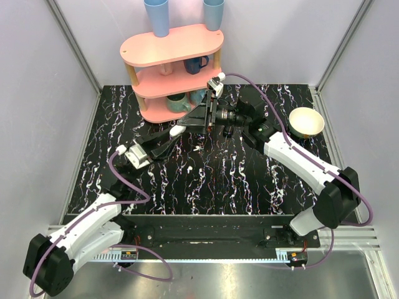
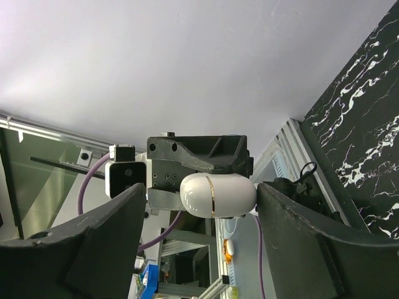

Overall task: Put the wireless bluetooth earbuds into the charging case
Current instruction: Pass from the left arm to the right

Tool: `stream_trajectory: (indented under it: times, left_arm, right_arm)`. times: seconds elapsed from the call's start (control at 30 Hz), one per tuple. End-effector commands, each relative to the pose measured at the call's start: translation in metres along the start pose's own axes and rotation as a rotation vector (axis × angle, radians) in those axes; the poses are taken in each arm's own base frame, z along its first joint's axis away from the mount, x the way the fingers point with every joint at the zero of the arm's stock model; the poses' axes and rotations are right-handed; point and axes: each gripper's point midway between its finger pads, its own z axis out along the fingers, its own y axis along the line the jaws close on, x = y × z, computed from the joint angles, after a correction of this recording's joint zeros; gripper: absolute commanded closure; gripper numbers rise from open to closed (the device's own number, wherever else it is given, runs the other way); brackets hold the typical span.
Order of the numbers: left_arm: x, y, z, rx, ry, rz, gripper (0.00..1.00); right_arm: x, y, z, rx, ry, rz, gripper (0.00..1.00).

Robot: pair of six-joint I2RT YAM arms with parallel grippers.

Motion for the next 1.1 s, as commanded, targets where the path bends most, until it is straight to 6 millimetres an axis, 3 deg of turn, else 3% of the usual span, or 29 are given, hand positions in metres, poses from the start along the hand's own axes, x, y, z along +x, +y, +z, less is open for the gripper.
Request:
stream_trajectory:
  times: [0.0, 0.3, 0.5, 0.73, 0.83, 1.07]
  left_arm:
    - [-0.031, 0.009, 0.009, -0.033, -0.105, 0.007, 1.0]
    - [-0.032, 0.013, 0.012, -0.056, -0.126, -0.041, 1.0]
    - [-0.032, 0.013, 0.013, -0.056, -0.127, -0.044, 1.0]
    - [-0.03, 0.004, 0.012, -0.004, -0.118, -0.044, 1.0]
    - [-0.029, -0.001, 0.011, 0.019, -0.117, -0.04, 1.0]
    - [-0.027, -0.009, 0.011, 0.063, -0.107, -0.027, 1.0]
  right_arm:
    - [0.005, 0.015, -0.001, -0.064, 0.032, -0.044, 0.22]
    - [0.008, 0.011, 0.001, -0.039, 0.057, -0.062, 0.22]
    - [0.007, 0.011, 0.001, -0.044, 0.057, -0.068, 0.33]
    - [0.005, 0.013, 0.002, -0.054, 0.046, -0.083, 0.34]
    - [0.004, 0.013, 0.003, -0.053, 0.045, -0.081, 0.41]
    - [0.002, 0.012, 0.004, -0.049, 0.039, -0.069, 0.33]
